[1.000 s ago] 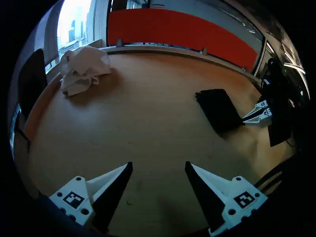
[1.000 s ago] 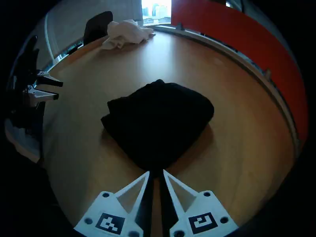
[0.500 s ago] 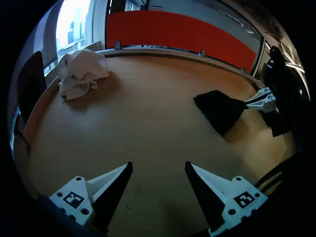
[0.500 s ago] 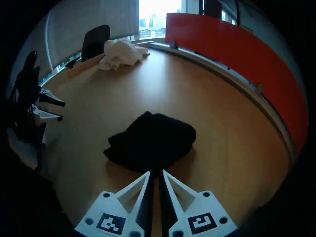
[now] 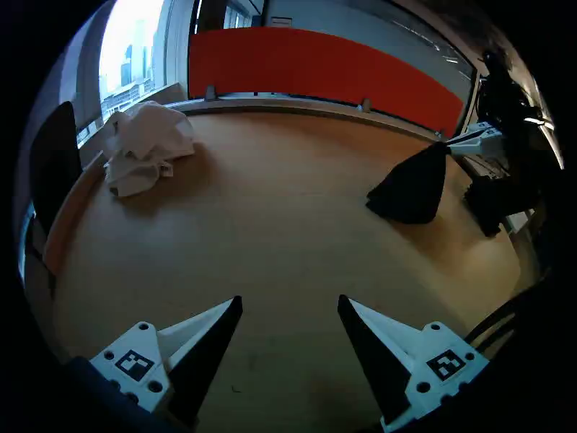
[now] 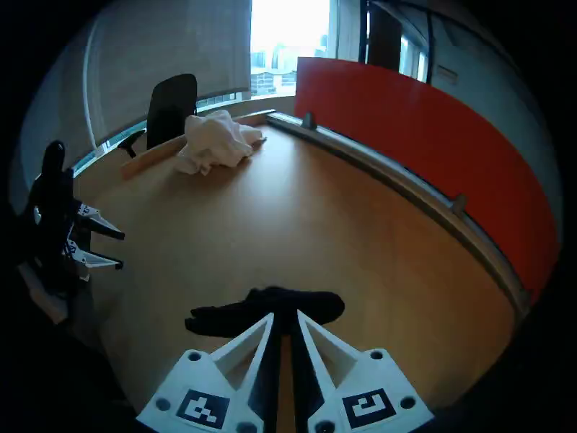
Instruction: Fold towel
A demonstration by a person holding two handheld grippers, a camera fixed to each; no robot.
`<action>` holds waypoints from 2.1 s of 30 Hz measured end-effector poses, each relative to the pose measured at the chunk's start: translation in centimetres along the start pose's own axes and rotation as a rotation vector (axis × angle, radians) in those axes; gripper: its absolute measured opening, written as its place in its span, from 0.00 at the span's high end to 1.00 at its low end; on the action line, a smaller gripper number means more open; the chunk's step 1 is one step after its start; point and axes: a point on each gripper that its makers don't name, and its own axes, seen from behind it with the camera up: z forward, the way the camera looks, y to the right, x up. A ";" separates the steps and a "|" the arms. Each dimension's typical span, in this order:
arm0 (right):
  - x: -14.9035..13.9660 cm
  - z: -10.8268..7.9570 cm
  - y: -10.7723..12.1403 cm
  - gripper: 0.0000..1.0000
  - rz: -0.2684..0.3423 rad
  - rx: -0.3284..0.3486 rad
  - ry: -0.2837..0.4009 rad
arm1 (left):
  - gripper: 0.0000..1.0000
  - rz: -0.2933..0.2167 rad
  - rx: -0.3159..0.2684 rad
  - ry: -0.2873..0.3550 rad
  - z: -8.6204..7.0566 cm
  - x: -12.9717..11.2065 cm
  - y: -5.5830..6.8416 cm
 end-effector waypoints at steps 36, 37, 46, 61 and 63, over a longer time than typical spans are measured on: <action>0.1 -11.0 14.8 0.93 0.100 -0.210 0.005 | 0.01 0.035 -0.030 0.010 0.3 1.2 1.5; 0.0 -11.4 15.3 0.93 0.102 -0.218 0.002 | 0.01 0.036 -0.030 0.009 0.3 1.3 1.5; -1.3 -14.9 20.3 0.93 0.134 -0.289 -0.014 | 0.01 0.040 -0.027 0.003 0.6 1.3 1.6; -5.1 -19.5 26.8 0.93 0.177 -0.396 -0.081 | 0.01 0.052 -0.020 -0.004 0.9 1.8 1.5; -5.7 -20.0 27.4 0.93 0.176 -0.406 -0.094 | 0.01 0.054 -0.021 -0.006 1.0 1.9 1.5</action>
